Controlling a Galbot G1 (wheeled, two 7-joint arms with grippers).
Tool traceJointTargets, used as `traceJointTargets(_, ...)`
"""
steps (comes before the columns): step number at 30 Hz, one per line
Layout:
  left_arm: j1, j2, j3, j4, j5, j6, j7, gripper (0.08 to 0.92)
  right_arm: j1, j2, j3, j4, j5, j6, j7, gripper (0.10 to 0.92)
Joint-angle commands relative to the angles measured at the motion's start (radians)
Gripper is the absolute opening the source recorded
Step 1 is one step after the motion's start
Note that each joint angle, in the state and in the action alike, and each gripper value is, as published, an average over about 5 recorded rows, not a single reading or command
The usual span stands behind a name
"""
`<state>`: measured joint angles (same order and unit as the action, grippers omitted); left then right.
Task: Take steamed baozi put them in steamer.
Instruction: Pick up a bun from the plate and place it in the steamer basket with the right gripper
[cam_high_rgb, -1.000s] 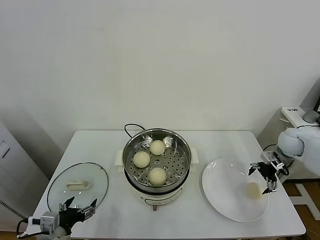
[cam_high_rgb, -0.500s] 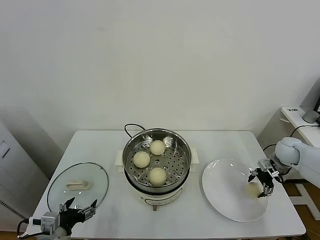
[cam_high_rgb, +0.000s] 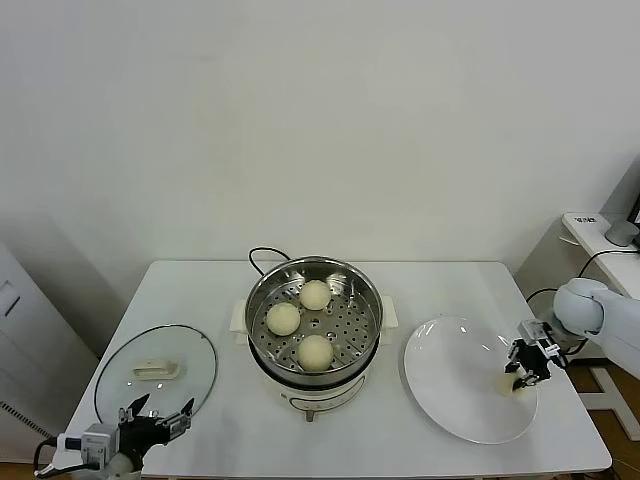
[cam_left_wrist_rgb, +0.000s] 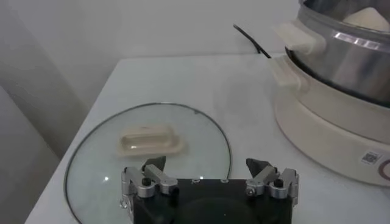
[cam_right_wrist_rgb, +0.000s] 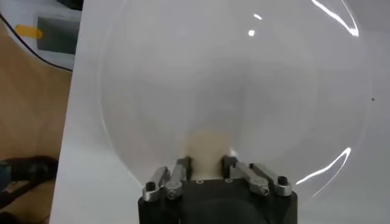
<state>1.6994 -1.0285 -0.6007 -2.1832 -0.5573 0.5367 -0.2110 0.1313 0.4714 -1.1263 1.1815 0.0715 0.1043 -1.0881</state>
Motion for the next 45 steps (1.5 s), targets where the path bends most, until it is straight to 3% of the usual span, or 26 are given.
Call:
traceJointTargets(1, -0.001, 0.003, -0.002, -0.004, 0.000, 0.003, -0.003, 0.823, 0.241, -0.013, -0.145, 0.066, 0.163, -0.058, -0.045, 0.284)
traceJointTargets(12, 0.005, 0.004, -0.007, -0.011, 0.000, 0.008, -0.006, 0.823, 0.760, 0.122, -0.520, 0.158, 0.527, -0.195, -0.051, 0.289)
traceJointTargets(24, -0.006, 0.012, -0.001, -0.019, 0.000, 0.015, -0.011, 0.823, 0.879, 0.415, -0.562, 0.153, 0.848, -0.369, 0.032, 0.289)
traceJointTargets(33, -0.002, 0.011, -0.001, -0.022, 0.000, 0.013, -0.009, 0.823, 0.874, 0.542, -0.559, 0.162, 0.953, -0.443, 0.100, 0.290)
traceJointTargets(45, 0.006, 0.008, -0.005, -0.024, -0.001, 0.007, -0.007, 0.823, 0.764, 0.606, -0.572, 0.218, 0.943, -0.510, 0.221, 0.314)
